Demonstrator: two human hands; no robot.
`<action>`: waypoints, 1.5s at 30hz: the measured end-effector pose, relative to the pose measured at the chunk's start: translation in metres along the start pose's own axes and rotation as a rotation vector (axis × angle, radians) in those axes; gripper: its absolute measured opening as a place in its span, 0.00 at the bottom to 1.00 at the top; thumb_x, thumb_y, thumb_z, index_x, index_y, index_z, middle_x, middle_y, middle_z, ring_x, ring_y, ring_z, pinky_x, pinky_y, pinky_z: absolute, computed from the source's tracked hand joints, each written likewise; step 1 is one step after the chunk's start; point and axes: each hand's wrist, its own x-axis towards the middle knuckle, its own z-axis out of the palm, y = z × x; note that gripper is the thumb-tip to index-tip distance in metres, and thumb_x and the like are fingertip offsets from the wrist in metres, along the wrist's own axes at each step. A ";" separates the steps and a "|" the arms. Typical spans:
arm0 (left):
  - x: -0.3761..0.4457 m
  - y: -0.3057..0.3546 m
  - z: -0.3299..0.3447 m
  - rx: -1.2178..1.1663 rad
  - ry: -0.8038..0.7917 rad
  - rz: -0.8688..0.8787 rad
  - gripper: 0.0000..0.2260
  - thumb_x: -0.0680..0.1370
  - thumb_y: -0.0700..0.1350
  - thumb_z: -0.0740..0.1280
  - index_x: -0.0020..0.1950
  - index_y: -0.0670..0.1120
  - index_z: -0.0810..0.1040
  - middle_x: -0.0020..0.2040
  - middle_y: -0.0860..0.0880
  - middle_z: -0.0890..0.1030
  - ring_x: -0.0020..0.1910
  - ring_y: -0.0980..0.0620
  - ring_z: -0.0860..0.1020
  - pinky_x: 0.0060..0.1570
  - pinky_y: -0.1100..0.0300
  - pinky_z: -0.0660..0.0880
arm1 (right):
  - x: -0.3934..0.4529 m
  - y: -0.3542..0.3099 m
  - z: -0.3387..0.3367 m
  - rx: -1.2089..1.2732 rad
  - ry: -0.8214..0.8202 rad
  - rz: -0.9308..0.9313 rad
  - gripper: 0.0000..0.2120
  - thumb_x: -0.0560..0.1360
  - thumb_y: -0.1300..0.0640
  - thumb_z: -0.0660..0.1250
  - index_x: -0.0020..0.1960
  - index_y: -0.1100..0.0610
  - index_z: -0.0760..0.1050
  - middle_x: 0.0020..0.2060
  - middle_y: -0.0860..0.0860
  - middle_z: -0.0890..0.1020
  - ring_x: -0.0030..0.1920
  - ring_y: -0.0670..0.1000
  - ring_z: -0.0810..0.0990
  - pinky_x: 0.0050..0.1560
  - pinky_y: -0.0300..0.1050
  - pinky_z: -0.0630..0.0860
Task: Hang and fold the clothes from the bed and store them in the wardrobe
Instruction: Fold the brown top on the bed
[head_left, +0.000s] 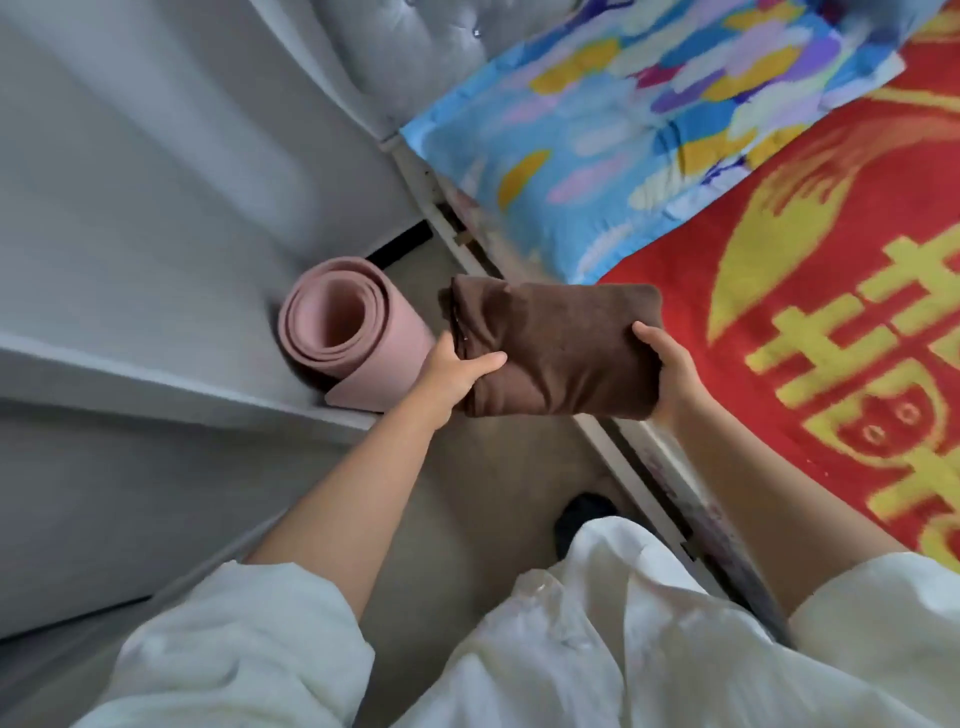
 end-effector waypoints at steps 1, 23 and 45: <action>-0.014 -0.009 -0.023 -0.031 0.047 0.010 0.26 0.70 0.40 0.73 0.66 0.43 0.68 0.61 0.47 0.75 0.61 0.48 0.73 0.63 0.54 0.69 | -0.009 0.010 0.020 -0.025 -0.047 -0.006 0.07 0.75 0.54 0.63 0.51 0.54 0.72 0.37 0.50 0.82 0.39 0.51 0.79 0.43 0.48 0.77; -0.372 -0.254 -0.422 -0.539 0.839 -0.022 0.20 0.72 0.39 0.71 0.63 0.45 0.72 0.55 0.50 0.76 0.54 0.51 0.75 0.53 0.59 0.71 | -0.264 0.349 0.380 -0.639 -0.745 0.071 0.17 0.74 0.52 0.66 0.59 0.59 0.74 0.49 0.53 0.81 0.50 0.54 0.80 0.57 0.53 0.76; -0.558 -0.410 -0.843 -0.630 1.282 0.040 0.22 0.73 0.38 0.70 0.65 0.44 0.71 0.60 0.46 0.77 0.57 0.47 0.76 0.58 0.56 0.71 | -0.463 0.669 0.772 -0.825 -1.242 0.214 0.19 0.76 0.53 0.62 0.65 0.59 0.71 0.48 0.53 0.82 0.45 0.51 0.82 0.40 0.42 0.81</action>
